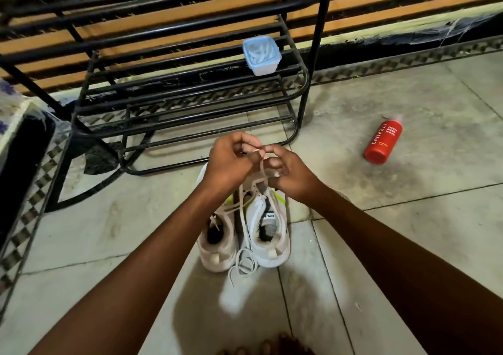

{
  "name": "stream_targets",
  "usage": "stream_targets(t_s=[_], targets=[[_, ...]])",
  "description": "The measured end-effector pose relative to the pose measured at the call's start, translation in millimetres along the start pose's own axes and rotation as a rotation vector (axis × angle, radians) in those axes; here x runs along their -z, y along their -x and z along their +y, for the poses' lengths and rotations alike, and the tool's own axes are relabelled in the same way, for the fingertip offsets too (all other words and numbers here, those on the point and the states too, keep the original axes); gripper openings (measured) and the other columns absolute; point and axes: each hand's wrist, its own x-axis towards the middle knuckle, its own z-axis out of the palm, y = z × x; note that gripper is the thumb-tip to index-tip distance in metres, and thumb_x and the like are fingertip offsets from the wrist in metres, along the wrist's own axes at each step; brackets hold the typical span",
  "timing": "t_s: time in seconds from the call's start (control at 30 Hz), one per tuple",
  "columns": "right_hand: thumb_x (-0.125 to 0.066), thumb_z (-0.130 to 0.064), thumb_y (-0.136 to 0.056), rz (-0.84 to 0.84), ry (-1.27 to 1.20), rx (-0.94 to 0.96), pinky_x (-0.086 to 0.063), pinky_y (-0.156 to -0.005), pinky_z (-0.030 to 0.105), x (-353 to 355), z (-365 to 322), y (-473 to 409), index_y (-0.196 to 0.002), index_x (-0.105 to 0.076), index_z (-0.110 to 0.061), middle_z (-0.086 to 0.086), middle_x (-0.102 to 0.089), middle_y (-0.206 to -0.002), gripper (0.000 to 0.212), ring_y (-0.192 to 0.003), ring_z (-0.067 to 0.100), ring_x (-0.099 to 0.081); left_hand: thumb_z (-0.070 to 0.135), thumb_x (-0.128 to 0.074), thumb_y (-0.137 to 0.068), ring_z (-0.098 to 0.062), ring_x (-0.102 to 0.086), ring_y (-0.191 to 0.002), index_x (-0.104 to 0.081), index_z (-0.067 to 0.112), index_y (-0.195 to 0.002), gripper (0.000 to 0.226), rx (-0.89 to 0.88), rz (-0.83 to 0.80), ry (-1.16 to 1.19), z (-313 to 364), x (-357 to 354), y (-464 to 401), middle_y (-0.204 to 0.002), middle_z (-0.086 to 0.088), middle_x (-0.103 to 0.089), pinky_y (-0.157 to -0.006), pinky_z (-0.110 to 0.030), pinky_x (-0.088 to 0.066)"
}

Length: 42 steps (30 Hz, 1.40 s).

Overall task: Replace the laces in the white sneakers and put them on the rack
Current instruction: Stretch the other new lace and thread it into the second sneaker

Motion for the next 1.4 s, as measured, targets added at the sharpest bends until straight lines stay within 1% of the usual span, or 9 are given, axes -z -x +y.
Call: stream_targets(t_s=[0.13, 0.2, 0.33, 0.43, 0.83, 1.1, 1.27, 1.33, 1.4], targets=[[-0.059, 0.018, -0.083, -0.017, -0.241, 0.102, -0.056, -0.078, 0.039, 7.9, -32.8, -2.9, -0.123, -0.059, 0.002, 0.017, -0.071, -0.081, 0.043, -0.080, 0.032, -0.068, 0.010, -0.079, -0.089, -0.018, -0.065, -0.070, -0.073, 0.008, -0.099, 0.011, -0.096, -0.001, 0.060, 24.9, 28.0, 8.1, -0.076, -0.017, -0.068, -0.052, -0.022, -0.046], [-0.063, 0.012, -0.083, 0.034, -0.236, 0.157, -0.052, -0.072, 0.028, 12.0, -48.1, -7.2, -0.112, -0.066, 0.006, 0.014, -0.067, -0.074, 0.030, -0.070, 0.024, -0.065, 0.013, -0.078, -0.092, -0.021, -0.063, -0.071, -0.075, 0.010, -0.096, 0.006, -0.123, 0.002, 0.076, 26.6, 42.2, 9.3, -0.084, -0.027, -0.069, -0.052, -0.025, -0.043], [-0.070, 0.004, -0.087, 0.223, -0.182, 0.139, -0.046, -0.058, 0.024, 21.0, -72.4, -17.8, -0.090, -0.073, 0.000, 0.004, -0.063, -0.063, 0.006, -0.056, 0.013, -0.054, 0.018, -0.076, -0.094, -0.004, -0.063, -0.070, -0.079, 0.010, -0.094, 0.008, -0.169, 0.042, 0.004, 15.3, 71.9, 13.1, -0.083, -0.006, -0.074, -0.060, -0.014, -0.046], [-0.071, -0.005, -0.090, 0.401, -0.182, 0.041, -0.040, -0.056, 0.025, 34.2, -74.3, -22.9, -0.084, -0.072, -0.008, 0.008, -0.058, -0.064, 0.007, -0.052, 0.012, -0.051, 0.022, -0.077, -0.094, -0.006, -0.067, -0.077, -0.080, 0.014, -0.093, 0.009, -0.180, 0.077, -0.051, -5.6, 99.2, 13.3, -0.084, 0.004, -0.076, -0.072, -0.021, -0.053], [-0.059, -0.002, -0.095, 0.640, -0.005, -0.118, -0.041, -0.045, 0.011, 66.5, -51.3, -11.2, -0.091, -0.071, -0.006, 0.010, -0.063, -0.078, 0.013, -0.056, 0.012, -0.056, 0.020, -0.077, -0.093, -0.018, -0.068, -0.079, -0.078, 0.017, -0.085, 0.008, 0.105, 0.179, -0.383, -97.4, 190.0, 14.8, -0.081, -0.002, -0.075, -0.078, -0.033, -0.050], [-0.062, 0.003, -0.092, 0.280, 0.245, -0.102, -0.050, -0.057, 0.019, 46.5, -54.3, -17.3, -0.084, -0.070, -0.008, 0.008, -0.068, -0.078, 0.016, -0.059, 0.014, -0.061, 0.010, -0.075, -0.093, 0.011, -0.064, -0.073, -0.080, 0.016, -0.088, 0.009, -0.126, -0.149, -0.478, -45.0, 152.0, -0.7, -0.080, 0.015, -0.073, -0.069, -0.014, -0.044], [-0.076, -0.009, -0.081, 0.063, 0.672, 0.116, -0.047, -0.095, 0.034, 27.1, -39.9, -30.9, -0.099, -0.072, -0.020, -0.004, -0.066, -0.098, 0.021, -0.103, 0.020, -0.061, 0.021, -0.080, -0.090, -0.002, -0.071, -0.085, -0.081, 0.022, -0.087, 0.004, -0.216, -0.292, -0.384, -19.3, 97.1, -16.8, -0.084, 0.012, -0.077, -0.084, -0.031, -0.056], [-0.079, -0.007, -0.076, -0.030, 0.606, 0.150, -0.045, -0.100, 0.031, 14.8, -36.1, -31.4, -0.113, -0.068, -0.022, 0.000, -0.064, -0.114, 0.042, -0.113, 0.018, -0.058, 0.022, -0.081, -0.089, -0.005, -0.072, -0.089, -0.081, 0.023, -0.087, 0.002, -0.233, -0.279, -0.314, -14.9, 80.3, -16.9, -0.087, 0.013, -0.077, -0.090, -0.037, -0.057], [-0.080, 0.002, -0.077, -0.141, 0.407, 0.095, -0.052, -0.094, 0.029, 2.7, -38.7, -29.2, -0.112, -0.070, -0.012, 0.007, -0.069, -0.116, 0.040, -0.109, 0.021, -0.064, 0.022, -0.082, -0.088, -0.005, -0.072, -0.091, -0.081, 0.025, -0.088, 0.003, -0.253, -0.227, -0.274, -11.4, 68.6, -15.8, -0.088, 0.014, -0.077, -0.089, -0.038, -0.058]])
